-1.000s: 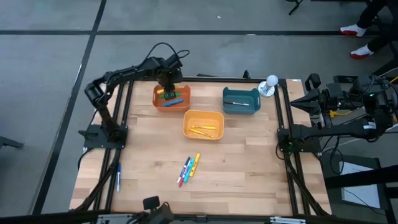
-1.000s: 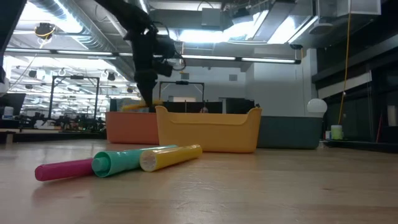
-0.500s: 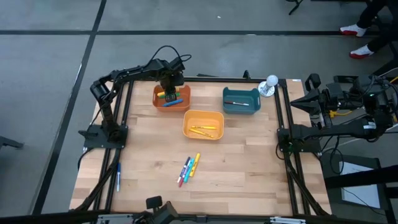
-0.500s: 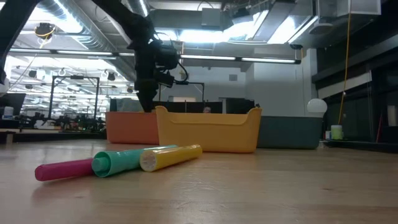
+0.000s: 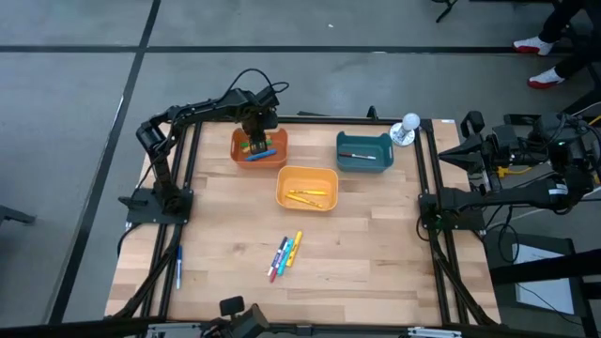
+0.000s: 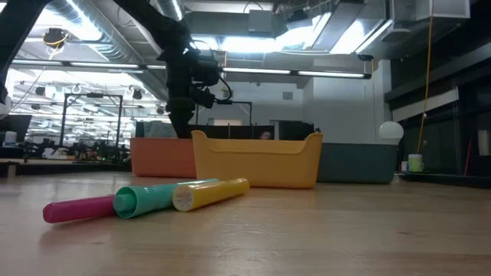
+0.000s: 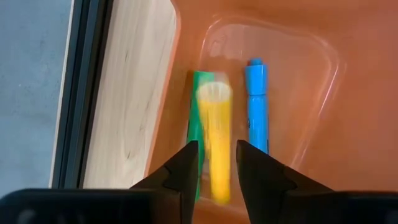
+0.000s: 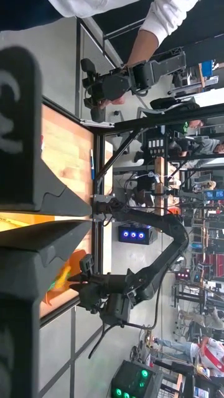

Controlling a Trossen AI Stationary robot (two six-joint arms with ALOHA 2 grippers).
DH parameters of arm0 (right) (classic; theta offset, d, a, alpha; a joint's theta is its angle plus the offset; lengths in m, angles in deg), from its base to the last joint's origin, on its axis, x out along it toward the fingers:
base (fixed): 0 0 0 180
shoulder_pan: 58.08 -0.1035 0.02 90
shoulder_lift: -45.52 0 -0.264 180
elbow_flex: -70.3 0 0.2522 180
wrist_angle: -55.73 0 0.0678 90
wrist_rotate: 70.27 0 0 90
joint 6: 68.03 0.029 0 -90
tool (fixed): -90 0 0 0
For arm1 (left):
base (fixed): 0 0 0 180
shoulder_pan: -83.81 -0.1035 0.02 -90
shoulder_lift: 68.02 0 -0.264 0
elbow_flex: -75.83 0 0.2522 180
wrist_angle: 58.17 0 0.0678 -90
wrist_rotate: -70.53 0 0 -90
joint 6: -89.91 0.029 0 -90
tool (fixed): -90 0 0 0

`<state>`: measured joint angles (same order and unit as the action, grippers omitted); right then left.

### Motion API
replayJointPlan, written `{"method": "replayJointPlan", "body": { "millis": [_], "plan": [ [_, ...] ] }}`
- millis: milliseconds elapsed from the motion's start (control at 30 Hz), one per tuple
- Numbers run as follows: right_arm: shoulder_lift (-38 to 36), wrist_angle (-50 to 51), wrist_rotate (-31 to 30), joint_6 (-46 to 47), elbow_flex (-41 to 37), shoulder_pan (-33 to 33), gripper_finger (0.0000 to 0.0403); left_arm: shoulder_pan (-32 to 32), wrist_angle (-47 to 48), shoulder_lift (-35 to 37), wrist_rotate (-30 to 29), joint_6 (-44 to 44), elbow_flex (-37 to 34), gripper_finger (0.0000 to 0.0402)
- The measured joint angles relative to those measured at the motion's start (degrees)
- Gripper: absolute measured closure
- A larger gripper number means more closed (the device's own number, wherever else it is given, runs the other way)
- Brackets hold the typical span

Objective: Pick & Place Markers
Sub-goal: Put the left big yellow highlighter pen into the orange bin, then put the big light blue highlighter pen into the orange bin

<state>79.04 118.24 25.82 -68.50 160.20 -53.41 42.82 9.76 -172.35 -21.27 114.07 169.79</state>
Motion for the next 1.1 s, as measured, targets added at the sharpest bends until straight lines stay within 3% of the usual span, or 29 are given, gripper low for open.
{"method": "replayJointPlan", "body": {
  "millis": [733, 900, 1100],
  "plan": [
    [0.0, 0.0, 0.02, 0.0, 0.0, 0.02, 0.0379, 0.07, 0.07, 0.02, -0.1, -2.43, 0.0, 0.0297],
    [0.0, 0.0, 0.0, 0.0, 0.01, 0.02, 0.0379, 0.07, 0.89, 0.02, -0.09, -2.43, 0.0, 0.0319],
    [0.0, -0.01, 0.01, 0.01, 0.01, 0.01, 0.0379, 0.07, 2.5, 0.04, -0.09, -2.43, 0.0, 0.0376]
  ]
}}
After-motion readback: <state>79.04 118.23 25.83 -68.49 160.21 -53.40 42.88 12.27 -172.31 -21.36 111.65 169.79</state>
